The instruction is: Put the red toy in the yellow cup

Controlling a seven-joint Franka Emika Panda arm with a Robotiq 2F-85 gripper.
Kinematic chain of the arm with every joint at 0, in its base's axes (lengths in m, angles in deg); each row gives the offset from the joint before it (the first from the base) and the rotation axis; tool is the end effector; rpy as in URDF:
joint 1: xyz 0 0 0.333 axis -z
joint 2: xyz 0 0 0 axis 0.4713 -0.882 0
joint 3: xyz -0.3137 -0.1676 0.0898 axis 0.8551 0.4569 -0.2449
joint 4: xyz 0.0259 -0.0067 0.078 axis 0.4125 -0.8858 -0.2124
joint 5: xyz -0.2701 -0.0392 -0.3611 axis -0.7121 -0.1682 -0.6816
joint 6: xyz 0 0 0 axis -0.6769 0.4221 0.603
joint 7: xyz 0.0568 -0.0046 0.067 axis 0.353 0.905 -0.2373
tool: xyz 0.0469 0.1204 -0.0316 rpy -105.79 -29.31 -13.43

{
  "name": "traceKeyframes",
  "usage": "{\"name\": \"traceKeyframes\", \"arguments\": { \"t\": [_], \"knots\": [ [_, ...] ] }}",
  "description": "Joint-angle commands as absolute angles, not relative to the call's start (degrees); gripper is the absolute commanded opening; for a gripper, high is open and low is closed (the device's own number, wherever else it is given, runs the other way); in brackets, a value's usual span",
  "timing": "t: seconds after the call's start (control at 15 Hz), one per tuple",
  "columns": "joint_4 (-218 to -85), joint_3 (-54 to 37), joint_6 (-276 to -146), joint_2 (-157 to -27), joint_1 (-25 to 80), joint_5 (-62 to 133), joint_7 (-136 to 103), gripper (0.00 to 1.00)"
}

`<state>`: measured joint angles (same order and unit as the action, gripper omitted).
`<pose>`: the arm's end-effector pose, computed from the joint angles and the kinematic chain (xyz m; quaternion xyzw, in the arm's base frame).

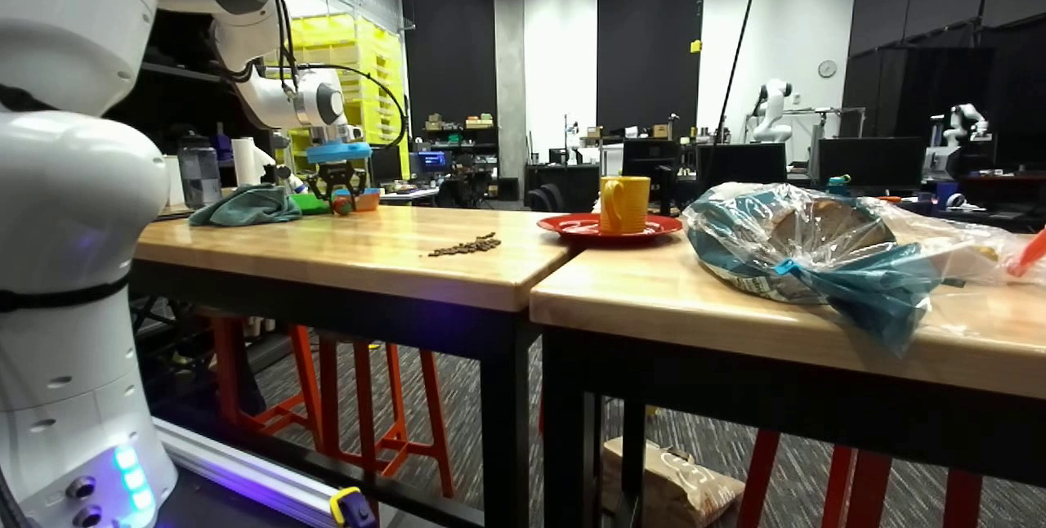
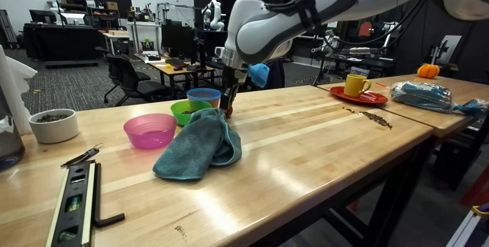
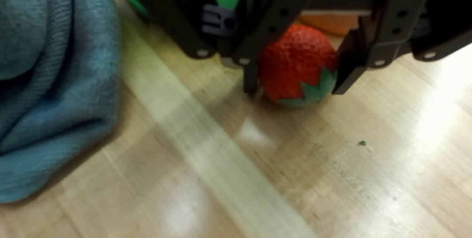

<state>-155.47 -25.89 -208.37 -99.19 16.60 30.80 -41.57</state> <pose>0.7012 0.2972 0.3810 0.9079 0.4036 0.1135 0.0067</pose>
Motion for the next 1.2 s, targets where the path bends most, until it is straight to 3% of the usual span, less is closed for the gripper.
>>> {"name": "traceKeyframes", "arguments": {
  "t": [0.0, 1.13],
  "knots": [
    [-157.63, -25.2, -203.09, -95.38, 16.02, 30.69, -38.6, 0.26],
    [-168.73, -21.17, -188.48, -77.52, 19.72, 33.07, -25.24, 0.26]
  ]
}}
